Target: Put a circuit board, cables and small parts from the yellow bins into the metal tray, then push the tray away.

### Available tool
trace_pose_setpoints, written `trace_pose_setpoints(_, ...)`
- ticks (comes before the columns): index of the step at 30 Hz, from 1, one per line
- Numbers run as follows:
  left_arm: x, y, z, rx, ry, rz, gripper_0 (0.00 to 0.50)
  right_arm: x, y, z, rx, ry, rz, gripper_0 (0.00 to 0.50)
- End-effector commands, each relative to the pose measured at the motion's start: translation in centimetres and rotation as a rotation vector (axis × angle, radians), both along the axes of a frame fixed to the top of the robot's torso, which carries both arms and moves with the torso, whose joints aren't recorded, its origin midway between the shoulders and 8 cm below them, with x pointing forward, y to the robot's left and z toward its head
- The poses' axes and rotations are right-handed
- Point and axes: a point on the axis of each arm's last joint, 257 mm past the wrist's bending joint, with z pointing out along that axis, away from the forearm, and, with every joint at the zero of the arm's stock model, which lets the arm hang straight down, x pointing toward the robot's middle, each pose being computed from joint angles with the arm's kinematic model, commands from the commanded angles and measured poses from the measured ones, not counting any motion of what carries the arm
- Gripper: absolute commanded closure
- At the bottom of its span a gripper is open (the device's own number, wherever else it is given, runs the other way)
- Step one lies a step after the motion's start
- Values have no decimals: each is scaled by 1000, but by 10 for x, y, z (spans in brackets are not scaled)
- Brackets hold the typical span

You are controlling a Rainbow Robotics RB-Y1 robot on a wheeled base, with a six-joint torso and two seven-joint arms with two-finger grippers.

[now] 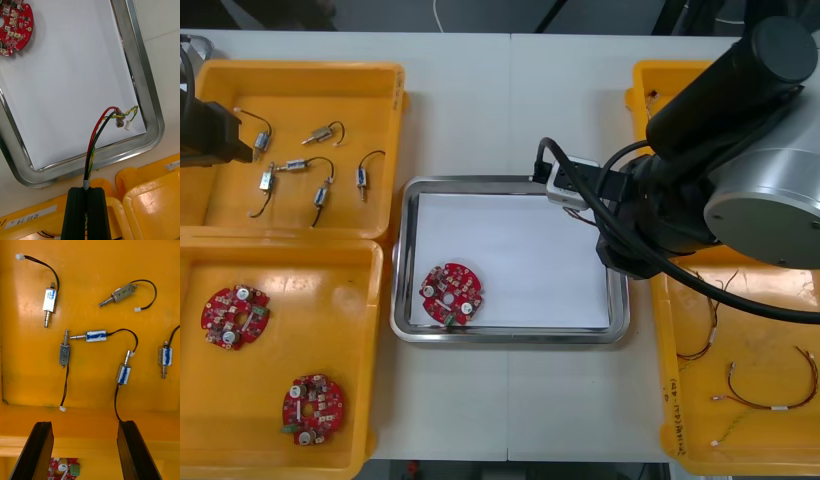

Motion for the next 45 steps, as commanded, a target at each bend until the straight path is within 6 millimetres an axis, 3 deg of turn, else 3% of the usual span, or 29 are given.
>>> trace_pose_setpoints(1,18,26,31,87,-72,-42,0,10,18,8,-3,-16,3,500)
trace_pose_setpoints(12,64,27,29,85,-142,-83,0,19,28,-32,-136,35,20,500)
trace_pose_setpoints(22,102,16,20,77,-207,-89,0,36,62,-49,-142,17,172,500)
trace_pose_setpoints(31,118,21,12,106,-222,-87,0,34,76,-70,-188,2,251,500)
trace_pose_setpoints(38,134,24,6,126,-240,-85,0,23,75,-107,-196,73,257,500)
trace_pose_setpoints(45,147,27,-8,142,-259,-83,0,21,71,-127,-216,81,244,500)
